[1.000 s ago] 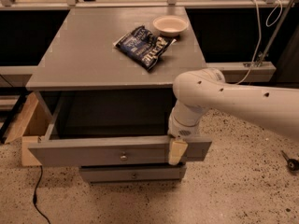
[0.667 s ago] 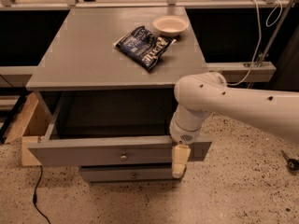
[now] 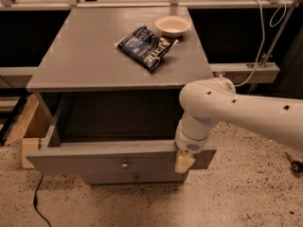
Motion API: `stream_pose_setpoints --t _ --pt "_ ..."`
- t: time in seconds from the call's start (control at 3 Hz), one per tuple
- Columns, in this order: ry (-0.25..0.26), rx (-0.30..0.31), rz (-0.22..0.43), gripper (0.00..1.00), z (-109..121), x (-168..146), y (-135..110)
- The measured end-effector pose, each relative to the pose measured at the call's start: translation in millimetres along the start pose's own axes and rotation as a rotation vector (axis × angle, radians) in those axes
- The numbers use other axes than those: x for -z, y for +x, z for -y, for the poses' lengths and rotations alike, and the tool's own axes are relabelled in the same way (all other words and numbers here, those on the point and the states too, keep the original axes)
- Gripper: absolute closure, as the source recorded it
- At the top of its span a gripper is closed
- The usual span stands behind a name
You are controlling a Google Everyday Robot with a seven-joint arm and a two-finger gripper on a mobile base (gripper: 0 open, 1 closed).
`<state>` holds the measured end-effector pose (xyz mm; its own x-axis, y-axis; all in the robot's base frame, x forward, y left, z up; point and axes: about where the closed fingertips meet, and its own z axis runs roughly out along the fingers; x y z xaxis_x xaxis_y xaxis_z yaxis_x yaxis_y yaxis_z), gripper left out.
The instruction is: Open top drawer
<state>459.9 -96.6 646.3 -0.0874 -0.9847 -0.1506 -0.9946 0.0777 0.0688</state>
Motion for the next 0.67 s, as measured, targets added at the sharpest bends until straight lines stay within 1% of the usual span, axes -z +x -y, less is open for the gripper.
stream_pose_setpoints --t 0.33,0.67 --pt "0.007 -0.033 0.001 0.71 -15.1 4.2 10.0" --pt "0.007 -0.036 0.0 0.73 -16.5 4.7 11.3"
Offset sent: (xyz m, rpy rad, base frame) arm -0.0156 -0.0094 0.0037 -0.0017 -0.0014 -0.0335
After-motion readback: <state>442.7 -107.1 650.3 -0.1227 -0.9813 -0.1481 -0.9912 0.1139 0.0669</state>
